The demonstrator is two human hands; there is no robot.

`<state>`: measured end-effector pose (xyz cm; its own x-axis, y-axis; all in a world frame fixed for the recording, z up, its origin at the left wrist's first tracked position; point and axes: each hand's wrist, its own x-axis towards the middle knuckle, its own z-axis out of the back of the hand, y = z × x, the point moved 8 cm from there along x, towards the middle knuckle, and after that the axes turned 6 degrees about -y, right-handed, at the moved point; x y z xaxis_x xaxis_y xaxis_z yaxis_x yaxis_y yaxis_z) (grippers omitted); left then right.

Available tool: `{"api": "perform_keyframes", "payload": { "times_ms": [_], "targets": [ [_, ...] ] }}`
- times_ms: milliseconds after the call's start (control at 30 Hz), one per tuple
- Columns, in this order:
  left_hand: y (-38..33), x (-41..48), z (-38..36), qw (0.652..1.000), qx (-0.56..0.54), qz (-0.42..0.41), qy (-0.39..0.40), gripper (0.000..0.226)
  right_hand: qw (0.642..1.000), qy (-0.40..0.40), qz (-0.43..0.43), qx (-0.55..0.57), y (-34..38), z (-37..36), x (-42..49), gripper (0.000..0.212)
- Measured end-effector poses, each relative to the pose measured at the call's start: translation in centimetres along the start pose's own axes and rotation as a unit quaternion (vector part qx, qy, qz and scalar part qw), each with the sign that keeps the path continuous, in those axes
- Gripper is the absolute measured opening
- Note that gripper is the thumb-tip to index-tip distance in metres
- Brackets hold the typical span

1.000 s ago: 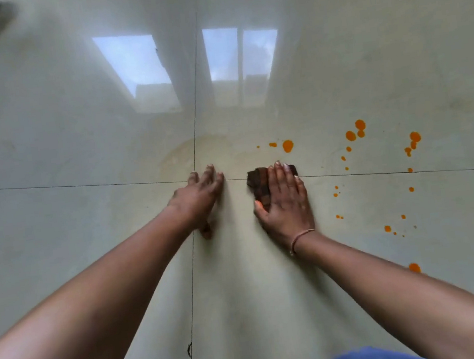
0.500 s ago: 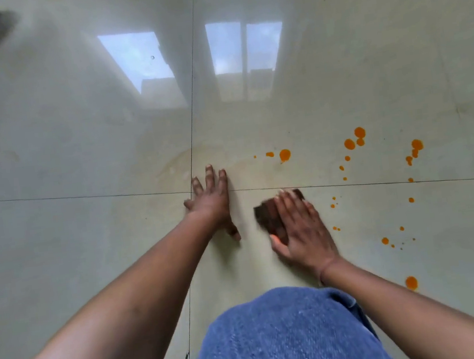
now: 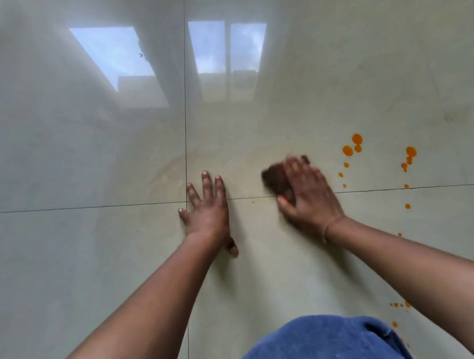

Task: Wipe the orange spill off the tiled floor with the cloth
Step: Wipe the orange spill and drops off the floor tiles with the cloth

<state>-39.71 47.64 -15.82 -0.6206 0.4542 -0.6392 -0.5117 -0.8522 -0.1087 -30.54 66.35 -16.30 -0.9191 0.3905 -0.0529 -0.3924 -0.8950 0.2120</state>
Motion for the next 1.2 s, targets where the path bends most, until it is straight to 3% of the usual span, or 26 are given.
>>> {"api": "perform_keyframes", "payload": {
  "times_ms": [67, 100, 200, 267, 300, 333, 400, 467, 567, 633, 667, 800, 867, 933, 1000, 1033, 1133, 1200],
  "targets": [
    [-0.3, 0.4, -0.1, 1.000, 0.007, 0.005, -0.005, 0.150, 0.992, -0.033, -0.120, 0.010, -0.4, 0.5, 4.1, 0.087],
    [-0.3, 0.6, -0.1, 1.000, 0.008, 0.005, -0.004, 0.152, 0.990, -0.044, -0.134, 0.012, 1.1, 0.4, 5.5, 0.087],
    [-0.1, 0.3, 0.0, 1.000, -0.005, 0.005, 0.007, 0.155, 1.000, -0.014, 0.016, 0.008, 6.1, -1.1, 2.5, 0.084],
    [0.0, 0.0, 0.2, 1.000, -0.004, -0.001, -0.001, 0.153, 0.994, 0.025, 0.105, -0.005, 5.0, -1.4, -3.1, 0.085],
    [0.1, 0.0, 0.1, 1.000, -0.004, -0.001, -0.004, 0.152, 0.994, 0.021, 0.110, -0.006, 3.2, -1.0, -4.0, 0.085],
    [0.1, 0.1, 0.1, 1.000, -0.003, 0.000, -0.007, 0.150, 0.996, 0.011, 0.085, -0.005, 1.3, -0.8, -3.4, 0.085],
    [-0.1, 0.2, 0.0, 1.000, 0.001, 0.003, -0.006, 0.150, 0.999, -0.013, -0.044, 0.002, -0.3, 0.0, 0.6, 0.085],
    [-0.1, 0.4, 0.1, 1.000, 0.009, 0.005, -0.010, 0.148, 0.992, -0.037, -0.122, 0.021, 1.8, 0.0, 3.6, 0.085],
    [0.1, 0.3, 0.2, 1.000, 0.010, 0.002, -0.008, 0.155, 1.000, -0.007, 0.007, 0.019, 5.9, -1.2, -0.7, 0.084],
    [0.0, 0.0, 0.3, 1.000, 0.009, -0.004, -0.005, 0.158, 0.996, 0.015, 0.090, 0.000, 4.5, -1.0, -5.8, 0.085],
    [-0.1, -0.1, 0.3, 1.000, 0.009, -0.003, -0.004, 0.159, 0.996, 0.008, 0.092, 0.001, 2.8, -0.8, -6.0, 0.085],
    [-0.4, 0.0, 0.3, 1.000, 0.013, 0.007, -0.006, 0.160, 0.993, -0.029, -0.114, 0.015, 0.9, -0.1, 0.1, 0.085],
    [-0.3, -0.1, 0.4, 1.000, 0.011, 0.008, -0.002, 0.160, 0.997, -0.032, -0.058, 0.032, 4.4, -0.6, -0.8, 0.084],
    [-0.1, -0.3, 0.6, 1.000, 0.008, 0.002, -0.004, 0.161, 0.997, 0.010, 0.075, 0.024, 6.8, -1.6, -6.3, 0.084],
    [0.0, -0.5, 0.7, 1.000, 0.006, -0.002, -0.007, 0.161, 0.990, 0.018, 0.140, 0.007, 4.8, -1.4, -10.0, 0.084],
    [-0.1, -0.5, 0.7, 1.000, 0.010, -0.002, -0.009, 0.161, 0.993, 0.002, 0.117, 0.009, 3.2, -1.3, -9.7, 0.084],
    [-0.6, -0.5, 0.7, 1.000, 0.015, 0.003, -0.007, 0.161, 0.996, -0.035, -0.087, 0.010, 0.5, -0.4, -5.2, 0.083],
    [-0.5, -0.5, 0.8, 1.000, 0.010, 0.007, -0.004, 0.161, 0.993, -0.052, -0.103, 0.037, 2.6, -0.5, -5.2, 0.083]
  ]
}}
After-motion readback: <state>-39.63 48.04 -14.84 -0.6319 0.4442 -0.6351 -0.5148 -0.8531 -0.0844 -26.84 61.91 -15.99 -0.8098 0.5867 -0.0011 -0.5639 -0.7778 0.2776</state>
